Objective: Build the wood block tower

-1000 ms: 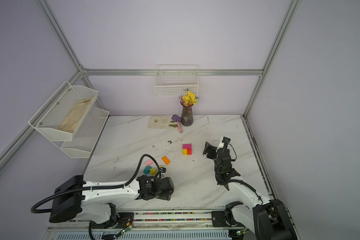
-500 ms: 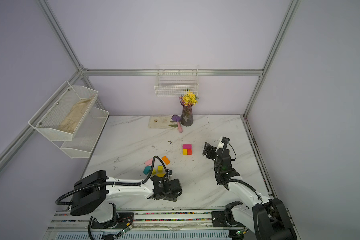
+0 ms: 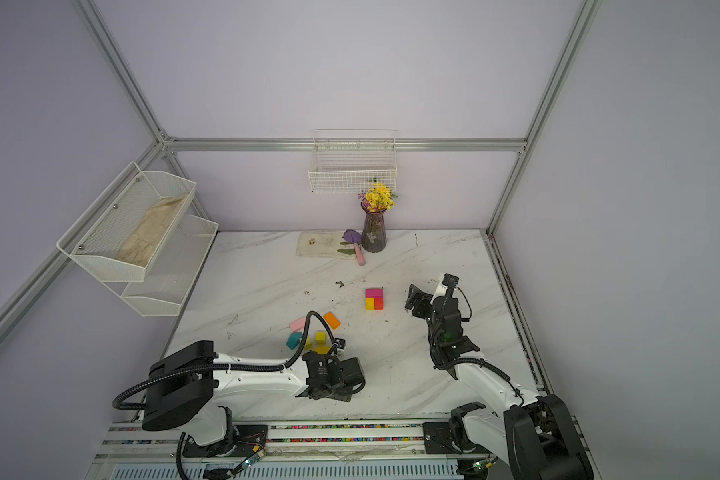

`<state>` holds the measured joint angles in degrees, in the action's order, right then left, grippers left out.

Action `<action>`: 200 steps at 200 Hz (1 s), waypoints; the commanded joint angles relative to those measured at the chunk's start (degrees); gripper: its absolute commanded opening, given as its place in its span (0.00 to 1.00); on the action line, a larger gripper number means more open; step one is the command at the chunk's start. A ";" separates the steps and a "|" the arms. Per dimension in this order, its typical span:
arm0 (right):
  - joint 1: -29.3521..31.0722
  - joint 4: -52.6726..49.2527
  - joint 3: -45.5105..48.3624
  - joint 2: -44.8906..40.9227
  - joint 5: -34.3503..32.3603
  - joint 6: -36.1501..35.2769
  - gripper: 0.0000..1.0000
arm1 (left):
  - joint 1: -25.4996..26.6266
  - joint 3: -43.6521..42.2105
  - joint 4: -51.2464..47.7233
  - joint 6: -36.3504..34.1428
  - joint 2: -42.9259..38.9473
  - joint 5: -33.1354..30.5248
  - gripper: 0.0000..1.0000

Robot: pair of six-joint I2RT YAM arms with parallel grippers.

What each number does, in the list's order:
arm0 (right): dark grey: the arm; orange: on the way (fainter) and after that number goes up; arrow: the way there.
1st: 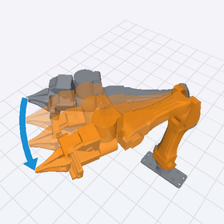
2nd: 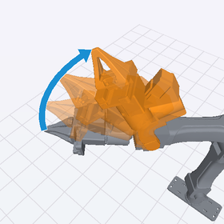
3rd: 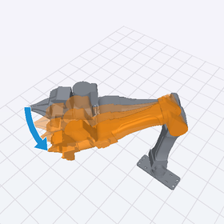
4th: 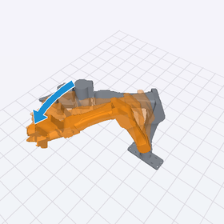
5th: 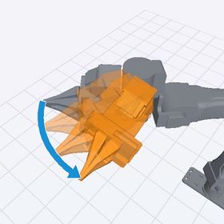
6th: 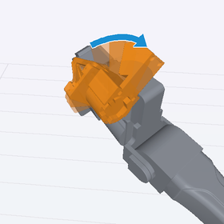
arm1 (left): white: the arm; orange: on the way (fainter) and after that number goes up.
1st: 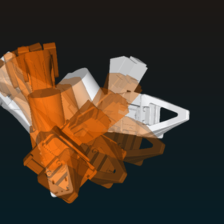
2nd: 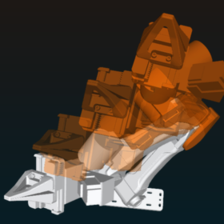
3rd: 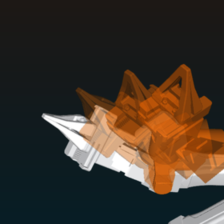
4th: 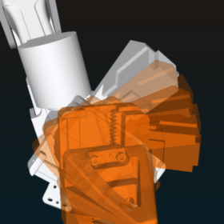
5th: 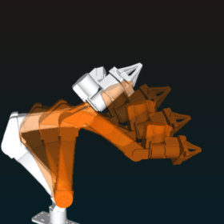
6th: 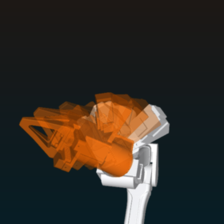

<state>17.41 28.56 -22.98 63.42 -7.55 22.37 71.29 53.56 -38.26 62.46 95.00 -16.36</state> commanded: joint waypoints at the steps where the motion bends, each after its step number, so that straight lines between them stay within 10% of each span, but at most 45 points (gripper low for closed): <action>1: 0.43 1.59 -0.61 0.30 0.52 -0.49 0.90 | -0.55 3.63 1.44 1.18 2.40 0.58 0.74; 200: 1.39 1.59 -0.92 0.84 0.09 -0.75 0.89 | -4.92 2.92 1.87 -1.05 4.87 1.74 0.66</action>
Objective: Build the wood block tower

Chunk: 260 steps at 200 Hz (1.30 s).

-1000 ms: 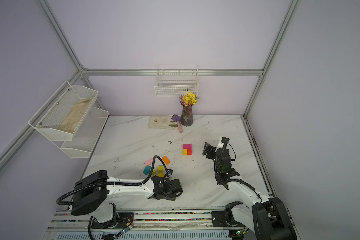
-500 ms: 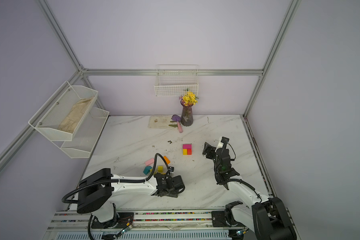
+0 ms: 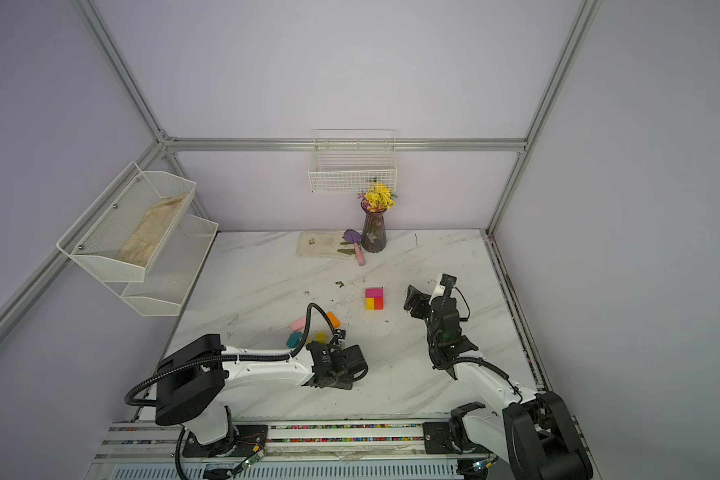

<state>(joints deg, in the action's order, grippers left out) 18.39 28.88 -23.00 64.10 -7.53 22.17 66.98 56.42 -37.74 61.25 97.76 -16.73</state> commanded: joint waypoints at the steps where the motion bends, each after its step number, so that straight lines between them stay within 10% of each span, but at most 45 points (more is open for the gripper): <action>1: 0.37 1.26 -0.86 0.20 0.11 -0.55 0.89 | -0.62 0.03 1.35 0.21 2.10 2.08 0.66; 58: 0.50 1.09 -0.93 0.39 -0.13 -0.55 0.89 | -0.70 -1.36 1.89 -0.45 0.14 3.13 0.78; 260: 1.49 0.65 -1.55 1.11 -1.17 -0.71 0.90 | -0.36 -3.77 3.35 -5.98 -0.13 6.98 0.65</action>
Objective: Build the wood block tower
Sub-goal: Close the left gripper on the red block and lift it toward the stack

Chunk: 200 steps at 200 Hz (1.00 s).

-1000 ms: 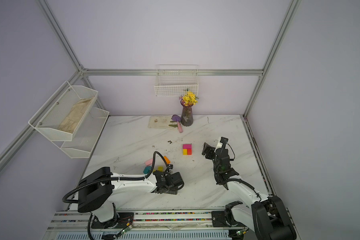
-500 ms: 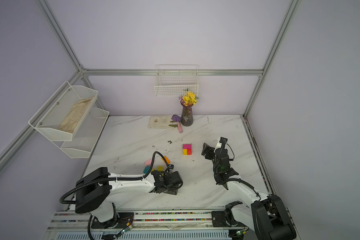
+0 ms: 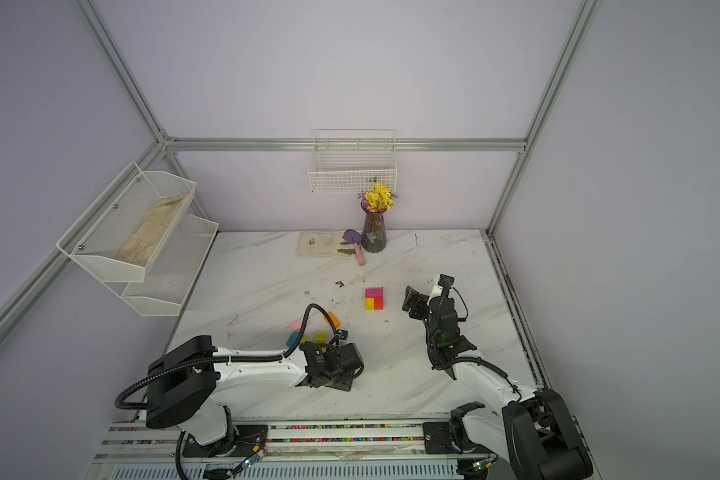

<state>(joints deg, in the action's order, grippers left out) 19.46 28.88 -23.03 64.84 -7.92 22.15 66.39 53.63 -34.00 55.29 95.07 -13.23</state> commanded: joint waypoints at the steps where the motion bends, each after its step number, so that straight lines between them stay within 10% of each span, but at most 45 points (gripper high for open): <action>1: 0.41 0.65 -1.51 0.37 -0.82 -0.65 0.89 | 0.23 -0.97 -0.42 -0.01 2.57 3.48 0.65; 86: 0.49 0.48 -1.68 0.59 -1.03 -0.67 0.89 | -0.07 4.70 -9.72 3.28 1.67 -2.01 0.54; 200: 0.46 0.31 -11.80 16.26 -7.72 0.31 0.96 | -11.90 50.09 -28.66 -1.49 16.62 -4.90 0.51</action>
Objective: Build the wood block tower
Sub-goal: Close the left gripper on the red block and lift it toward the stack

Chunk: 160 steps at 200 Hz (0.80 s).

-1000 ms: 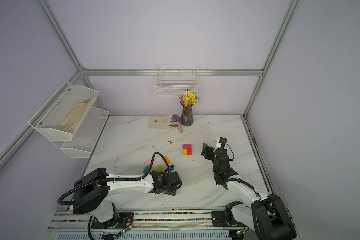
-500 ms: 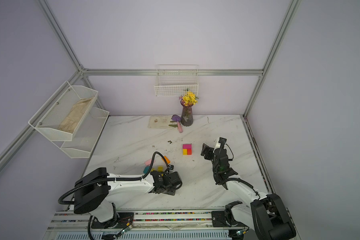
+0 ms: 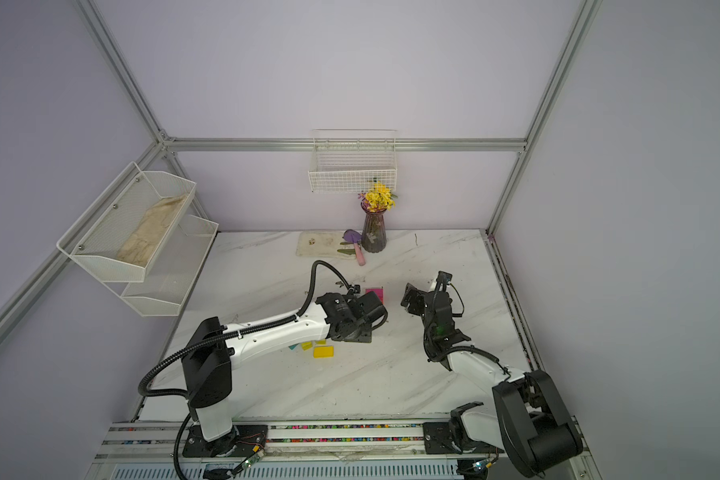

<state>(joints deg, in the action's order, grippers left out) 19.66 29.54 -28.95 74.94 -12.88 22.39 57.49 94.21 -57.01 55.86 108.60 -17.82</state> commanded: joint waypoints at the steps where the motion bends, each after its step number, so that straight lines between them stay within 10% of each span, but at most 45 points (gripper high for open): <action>1: 0.28 -0.31 -6.09 6.44 -2.80 0.00 0.96 | -3.05 9.81 -5.74 -2.06 3.28 -0.29 0.51; 160: 0.14 6.74 -2.43 4.07 -4.87 -0.14 0.97 | -7.04 24.53 -4.47 -3.11 13.34 0.84 0.49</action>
<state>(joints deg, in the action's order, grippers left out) 19.66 34.17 -31.83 79.81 -16.16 21.80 50.74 111.66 -62.22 54.24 120.97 -17.58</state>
